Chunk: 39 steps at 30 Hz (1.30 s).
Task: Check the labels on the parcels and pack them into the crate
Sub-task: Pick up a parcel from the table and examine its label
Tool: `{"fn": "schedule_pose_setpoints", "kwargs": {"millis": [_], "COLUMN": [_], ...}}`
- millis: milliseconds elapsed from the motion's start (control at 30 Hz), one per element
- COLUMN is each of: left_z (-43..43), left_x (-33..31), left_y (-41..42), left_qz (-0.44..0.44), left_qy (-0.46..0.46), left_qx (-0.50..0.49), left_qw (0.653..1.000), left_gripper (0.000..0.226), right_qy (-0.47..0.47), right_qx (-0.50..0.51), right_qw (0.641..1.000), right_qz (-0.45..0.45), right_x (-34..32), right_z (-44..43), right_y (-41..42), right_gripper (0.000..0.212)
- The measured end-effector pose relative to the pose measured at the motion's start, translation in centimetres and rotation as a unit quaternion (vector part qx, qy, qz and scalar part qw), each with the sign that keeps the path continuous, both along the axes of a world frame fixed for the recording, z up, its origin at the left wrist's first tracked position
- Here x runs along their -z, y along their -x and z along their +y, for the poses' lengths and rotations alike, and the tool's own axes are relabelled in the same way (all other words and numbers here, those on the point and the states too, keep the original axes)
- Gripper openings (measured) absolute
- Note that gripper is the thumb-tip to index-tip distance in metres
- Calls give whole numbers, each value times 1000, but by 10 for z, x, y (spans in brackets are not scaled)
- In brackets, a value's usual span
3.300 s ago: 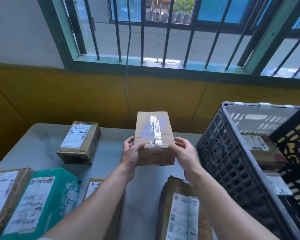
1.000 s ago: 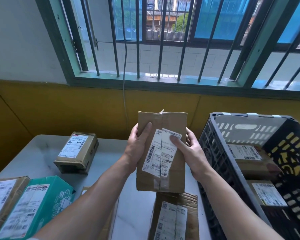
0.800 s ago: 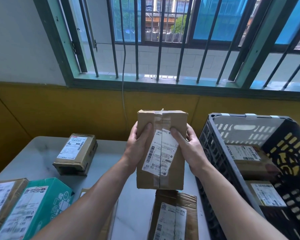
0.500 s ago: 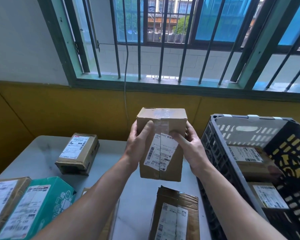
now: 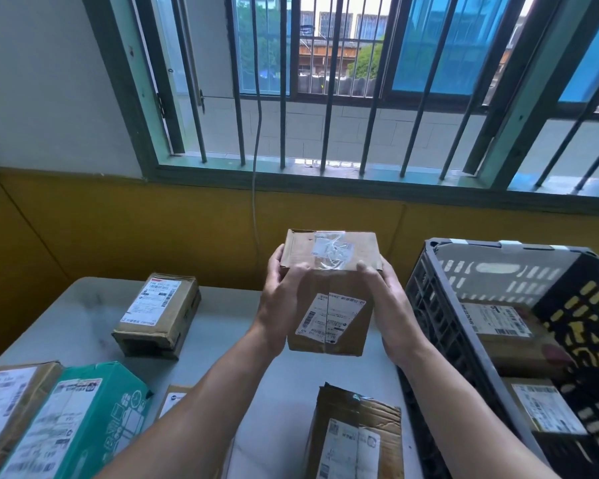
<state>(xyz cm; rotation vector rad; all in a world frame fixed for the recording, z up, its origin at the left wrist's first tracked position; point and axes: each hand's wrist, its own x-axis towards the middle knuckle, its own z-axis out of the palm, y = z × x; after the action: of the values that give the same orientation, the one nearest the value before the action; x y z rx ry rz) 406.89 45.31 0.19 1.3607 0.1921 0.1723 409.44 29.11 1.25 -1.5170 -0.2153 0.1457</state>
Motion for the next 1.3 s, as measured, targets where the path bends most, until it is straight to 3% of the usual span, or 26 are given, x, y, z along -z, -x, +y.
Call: {"fn": "schedule_pose_setpoints", "kwargs": {"millis": [200, 333, 467, 700, 833, 967, 1167, 1300], "left_z": [1, 1, 2, 5, 6, 5, 3, 3], "left_x": [-2, -5, -5, -6, -7, -6, -5, -7], "left_y": [2, 2, 1, 2, 2, 2, 3, 4], "left_qz": [-8, 13, 9, 13, 15, 23, 34, 39], "left_qy": [21, 38, 56, 80, 69, 54, 9, 2], "left_qx": [18, -7, -1, 24, 14, 1, 23, 29], "left_qw": [1000, 999, 998, 996, 997, 998, 999, 999], "left_gripper": [79, 57, 50, 72, 38, 25, 44, 36], "right_qy": [-3, -2, 3, 0, -18, -36, -19, -3], "right_qx": [4, -1, 4, 8, 2, 13, 23, 29], "right_qw": [1000, 1000, 1000, 1000, 1000, 999, 999, 999], "right_qz": [2, 1, 7, 10, 22, 38, 38, 40], "right_x": [4, 5, 6, 7, 7, 9, 8, 10], "right_z": [0, -1, -1, -5, -6, -6, -5, -6], "right_y": [-1, -2, -1, -3, -3, -2, 0, 2], "right_gripper": [67, 67, 70, 73, 66, 46, 50, 59]}}
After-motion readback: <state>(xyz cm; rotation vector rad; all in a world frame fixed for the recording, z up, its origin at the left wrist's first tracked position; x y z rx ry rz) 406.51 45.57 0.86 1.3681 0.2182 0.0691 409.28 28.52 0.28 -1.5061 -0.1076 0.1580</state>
